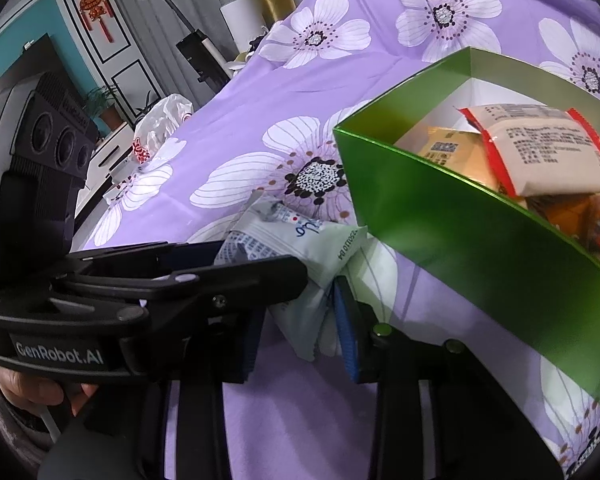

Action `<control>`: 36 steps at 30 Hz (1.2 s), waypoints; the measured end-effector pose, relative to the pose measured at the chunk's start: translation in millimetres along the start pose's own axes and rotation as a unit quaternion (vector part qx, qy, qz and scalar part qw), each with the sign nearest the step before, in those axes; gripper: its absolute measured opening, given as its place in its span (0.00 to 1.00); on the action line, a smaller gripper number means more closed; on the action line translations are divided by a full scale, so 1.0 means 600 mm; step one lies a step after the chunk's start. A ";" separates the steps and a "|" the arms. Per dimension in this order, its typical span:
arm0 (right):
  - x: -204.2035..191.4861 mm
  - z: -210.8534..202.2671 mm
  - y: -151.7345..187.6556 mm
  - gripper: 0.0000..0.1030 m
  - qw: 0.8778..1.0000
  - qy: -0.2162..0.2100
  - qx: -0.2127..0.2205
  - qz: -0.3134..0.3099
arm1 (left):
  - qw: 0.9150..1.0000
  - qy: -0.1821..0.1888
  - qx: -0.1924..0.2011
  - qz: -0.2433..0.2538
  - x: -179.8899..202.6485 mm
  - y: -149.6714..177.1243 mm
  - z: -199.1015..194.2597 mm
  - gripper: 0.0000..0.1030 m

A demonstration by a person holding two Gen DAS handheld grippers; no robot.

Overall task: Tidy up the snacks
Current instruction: 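Carry the white bag over the green box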

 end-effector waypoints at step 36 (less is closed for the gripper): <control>0.033 -0.238 0.024 0.33 0.986 0.066 0.151 0.025 | 0.986 0.034 0.049 0.158 0.245 -0.033 -0.066 0.54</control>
Point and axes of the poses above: each gripper's, at about its wrist camera, not at the fingertips, and z roughly the way its jaws point, x to its right, y to its underside, the point moved 1 cm from there along z, roughly the way its jaws point, and after that the axes turned 4 degrees about z, right-handed, at the moved point
